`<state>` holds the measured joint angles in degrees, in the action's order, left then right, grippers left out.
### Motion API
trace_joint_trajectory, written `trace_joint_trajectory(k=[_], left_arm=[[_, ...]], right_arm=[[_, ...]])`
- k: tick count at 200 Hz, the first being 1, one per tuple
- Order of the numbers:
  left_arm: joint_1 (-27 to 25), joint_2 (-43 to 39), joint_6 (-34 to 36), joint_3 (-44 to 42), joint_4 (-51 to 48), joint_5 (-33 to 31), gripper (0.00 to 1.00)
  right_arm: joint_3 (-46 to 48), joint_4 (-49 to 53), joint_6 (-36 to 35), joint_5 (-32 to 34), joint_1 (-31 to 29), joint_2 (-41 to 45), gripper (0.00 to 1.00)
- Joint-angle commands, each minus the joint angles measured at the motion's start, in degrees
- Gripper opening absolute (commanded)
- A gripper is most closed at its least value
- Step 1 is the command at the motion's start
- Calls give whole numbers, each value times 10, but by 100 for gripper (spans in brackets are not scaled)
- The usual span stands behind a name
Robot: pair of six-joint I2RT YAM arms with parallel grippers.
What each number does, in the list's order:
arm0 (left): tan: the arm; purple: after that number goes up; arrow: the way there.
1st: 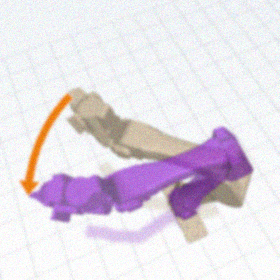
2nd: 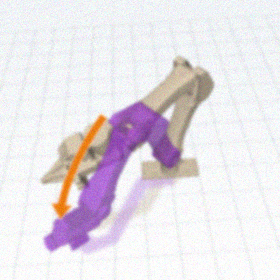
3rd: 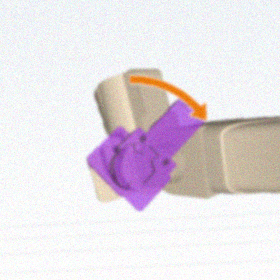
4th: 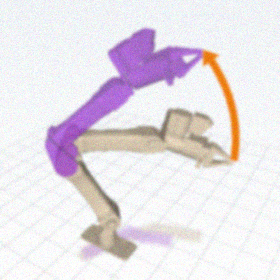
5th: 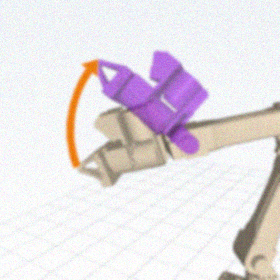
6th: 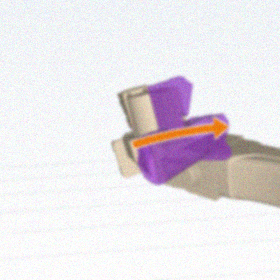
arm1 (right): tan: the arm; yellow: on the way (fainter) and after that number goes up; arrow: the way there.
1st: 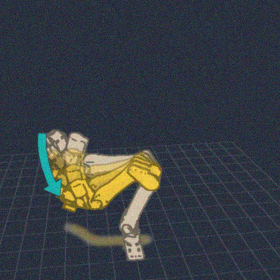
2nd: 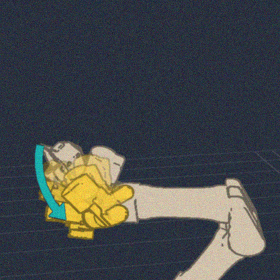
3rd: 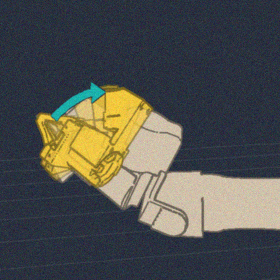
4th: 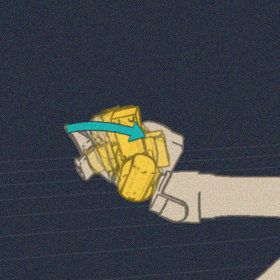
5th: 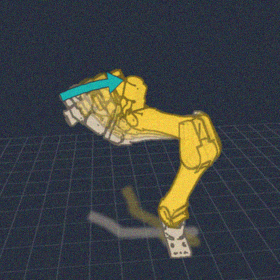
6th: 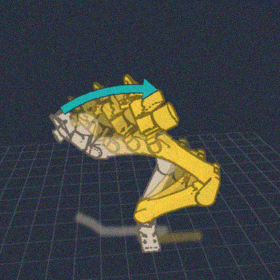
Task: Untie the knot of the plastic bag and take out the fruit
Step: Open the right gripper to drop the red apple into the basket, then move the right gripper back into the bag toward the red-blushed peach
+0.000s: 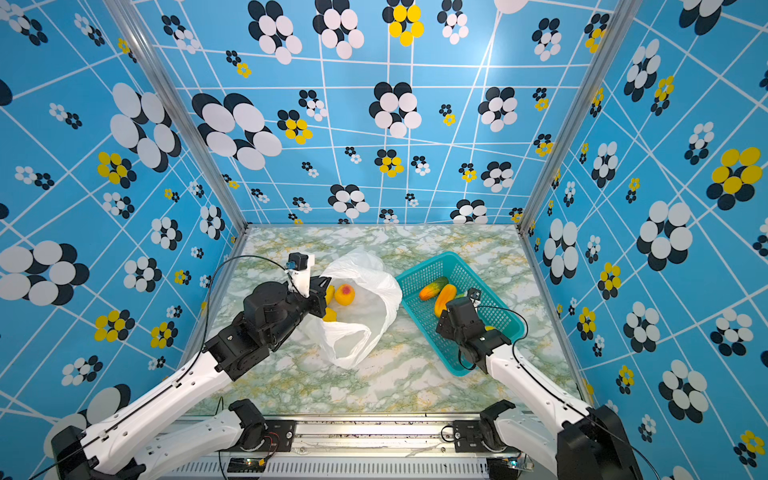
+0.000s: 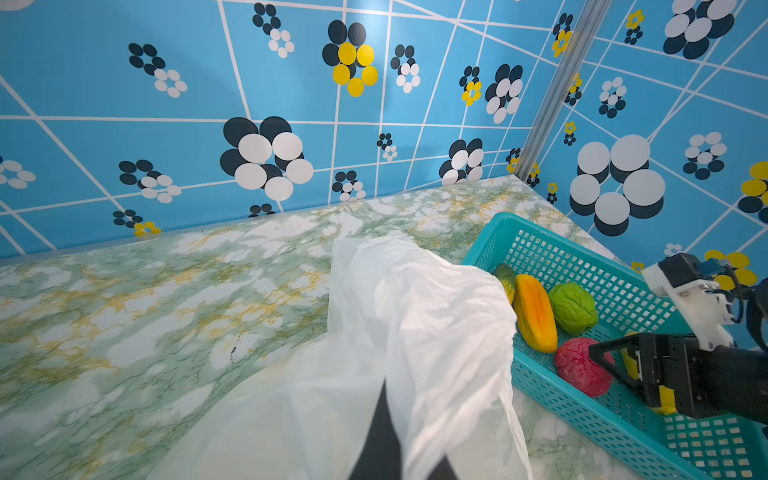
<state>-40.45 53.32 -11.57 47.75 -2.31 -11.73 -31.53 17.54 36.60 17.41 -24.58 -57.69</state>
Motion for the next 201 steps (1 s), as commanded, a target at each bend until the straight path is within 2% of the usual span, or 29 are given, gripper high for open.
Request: trace_joint_trajectory(k=[1, 33, 57, 72, 87, 105, 140, 160, 201], left_arm=[[5, -6, 0, 5, 9, 15, 0], [5, 0, 2, 5, 11, 14, 0], [6, 7, 3, 4, 23, 16, 0], [6, 17, 4, 14, 17, 16, 0], [6, 20, 5, 14, 19, 25, 0], [6, 16, 2, 7, 23, 27, 0], [6, 14, 1, 14, 18, 38, 0], [5, 9, 1, 8, 22, 49, 0], [5, -11, -1, 3, 19, 57, 0]], right_arm=[[1, 17, -29, -12, -11, 83, 78], [22, -36, -85, -68, -87, 231, 57], [17, -80, -104, -97, -166, 241, 51], [10, -122, -105, -98, -208, 192, 50], [1, -180, -111, -115, -245, 114, 47], [-22, -233, -119, -102, -291, 16, 45], [-84, -292, -94, -123, -308, -144, 42], [-131, -295, -92, -106, -328, -216, 42], [-251, -299, -58, -78, -377, -375, 50]])
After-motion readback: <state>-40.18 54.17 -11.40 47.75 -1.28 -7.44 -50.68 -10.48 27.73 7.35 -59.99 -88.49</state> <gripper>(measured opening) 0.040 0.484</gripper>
